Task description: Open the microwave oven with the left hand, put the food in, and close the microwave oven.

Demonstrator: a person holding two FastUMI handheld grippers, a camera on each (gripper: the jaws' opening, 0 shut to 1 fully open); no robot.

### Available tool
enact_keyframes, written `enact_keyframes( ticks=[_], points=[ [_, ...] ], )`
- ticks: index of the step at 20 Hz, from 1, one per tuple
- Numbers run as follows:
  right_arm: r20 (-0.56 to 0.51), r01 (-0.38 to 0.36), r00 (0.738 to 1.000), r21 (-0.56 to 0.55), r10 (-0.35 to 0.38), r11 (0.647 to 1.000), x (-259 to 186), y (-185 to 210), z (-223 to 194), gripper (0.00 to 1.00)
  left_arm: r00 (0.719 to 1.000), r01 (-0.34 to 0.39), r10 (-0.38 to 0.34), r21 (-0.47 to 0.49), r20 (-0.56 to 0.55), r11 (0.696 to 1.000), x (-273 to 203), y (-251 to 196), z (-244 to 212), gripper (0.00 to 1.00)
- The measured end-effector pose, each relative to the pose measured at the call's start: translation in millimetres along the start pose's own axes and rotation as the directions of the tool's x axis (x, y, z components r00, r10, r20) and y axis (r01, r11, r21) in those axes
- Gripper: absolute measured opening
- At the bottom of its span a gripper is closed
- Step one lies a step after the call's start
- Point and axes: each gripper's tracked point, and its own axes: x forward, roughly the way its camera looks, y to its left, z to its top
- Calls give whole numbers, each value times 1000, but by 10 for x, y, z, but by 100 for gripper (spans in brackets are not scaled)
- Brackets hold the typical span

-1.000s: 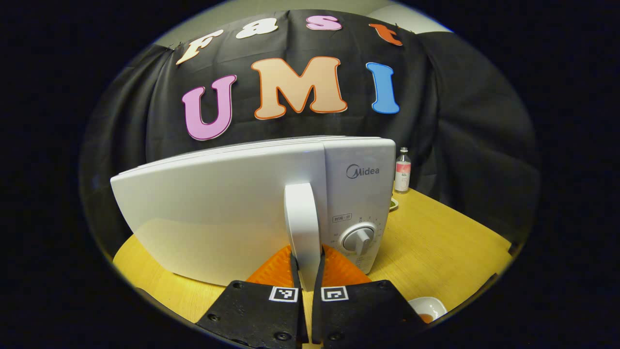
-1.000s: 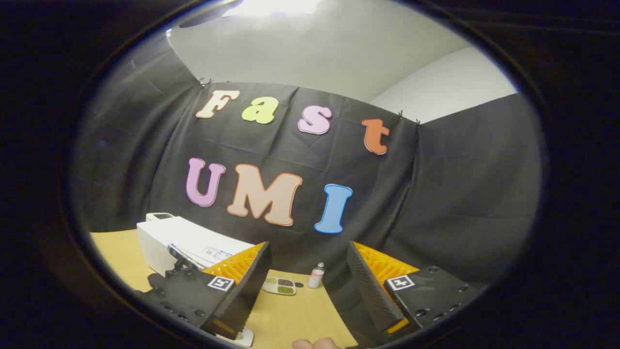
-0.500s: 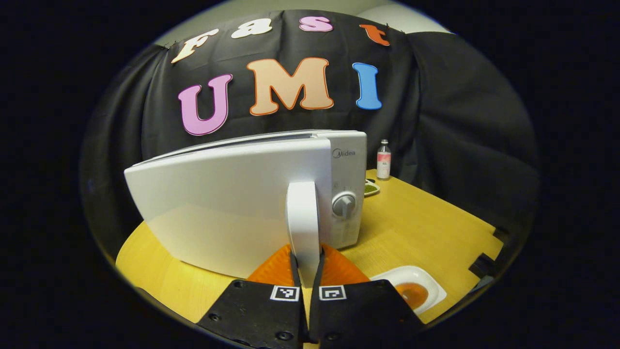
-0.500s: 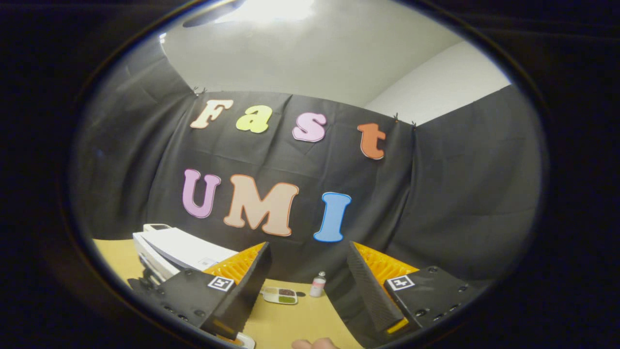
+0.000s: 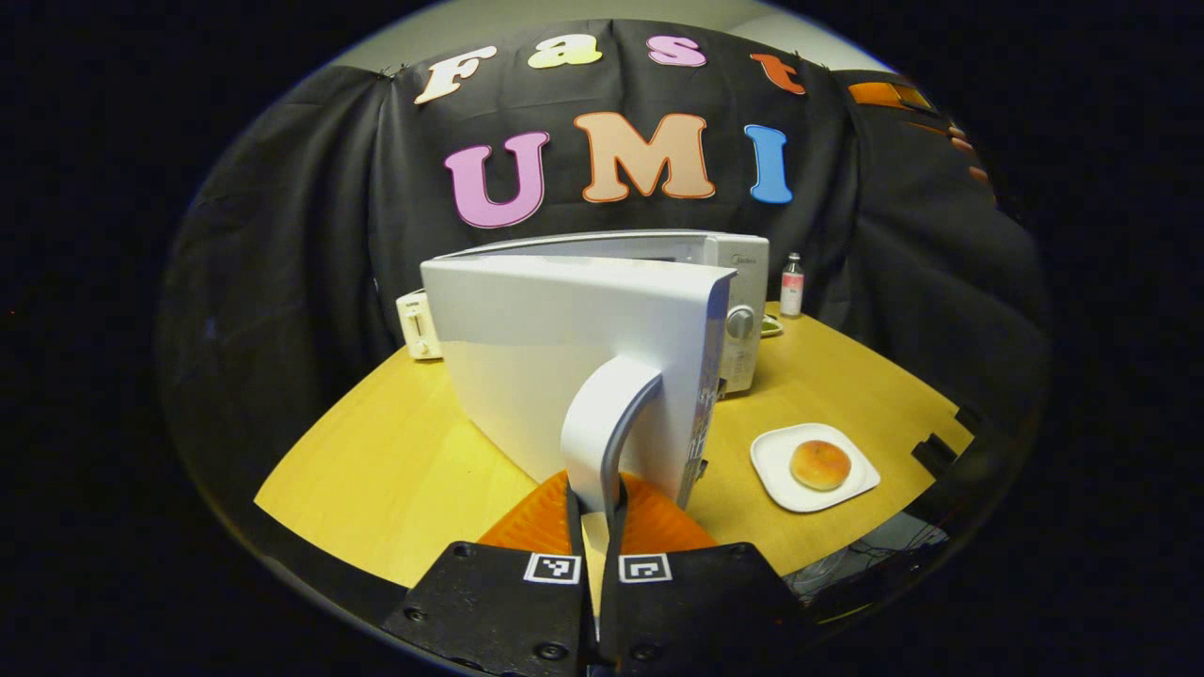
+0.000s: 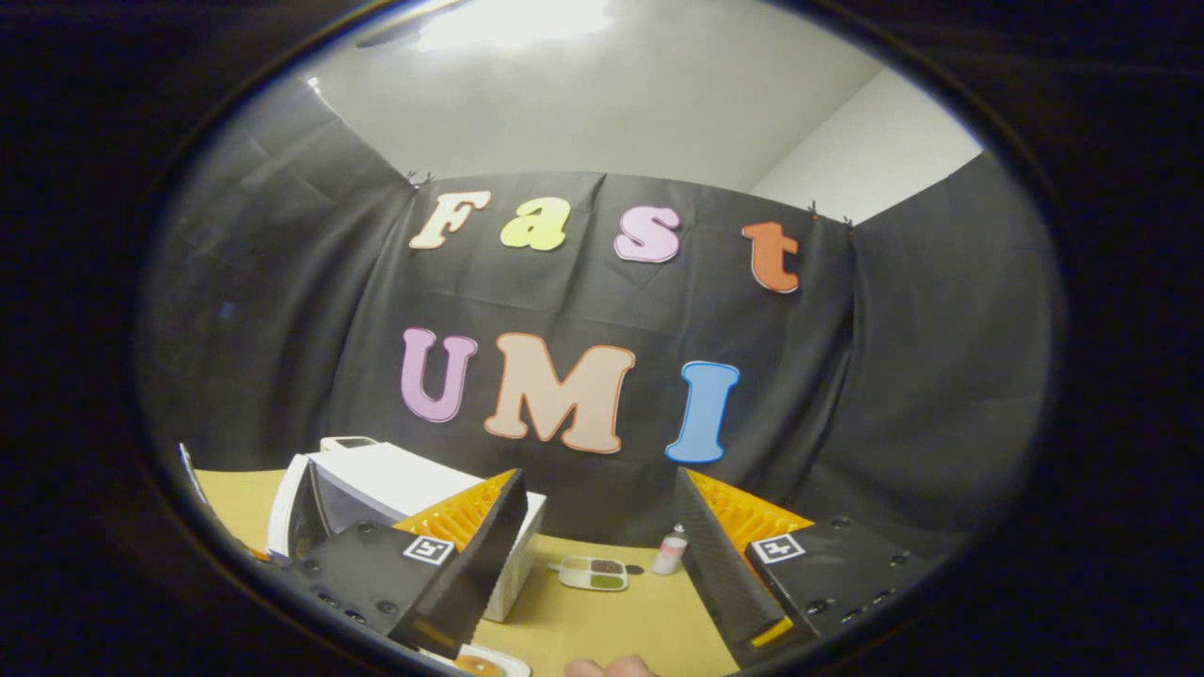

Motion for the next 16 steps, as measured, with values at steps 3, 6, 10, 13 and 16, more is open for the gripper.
enact_keyframes(
  ticks=[3,6,10,13,16],
  points=[
    [11,-5,1000,-3,5,1000,68,209,26,98,1000,-16,16,-17,-18,1000,-172,346,-86,2],
    [20,-19,1000,-33,19,999,85,462,-7,98,998,-26,25,-6,-49,1000,-302,689,-195,1],
    [20,-29,999,-27,30,999,126,843,-41,97,997,-64,60,-89,-47,994,-437,1240,-271,0],
    [23,-30,999,-45,31,999,126,1038,-68,97,998,-39,35,-102,-45,994,-476,1354,-326,0],
    [25,-26,999,-58,27,998,90,1167,-125,97,999,-1,-4,-97,-46,995,-478,1419,-322,0]
  ],
)
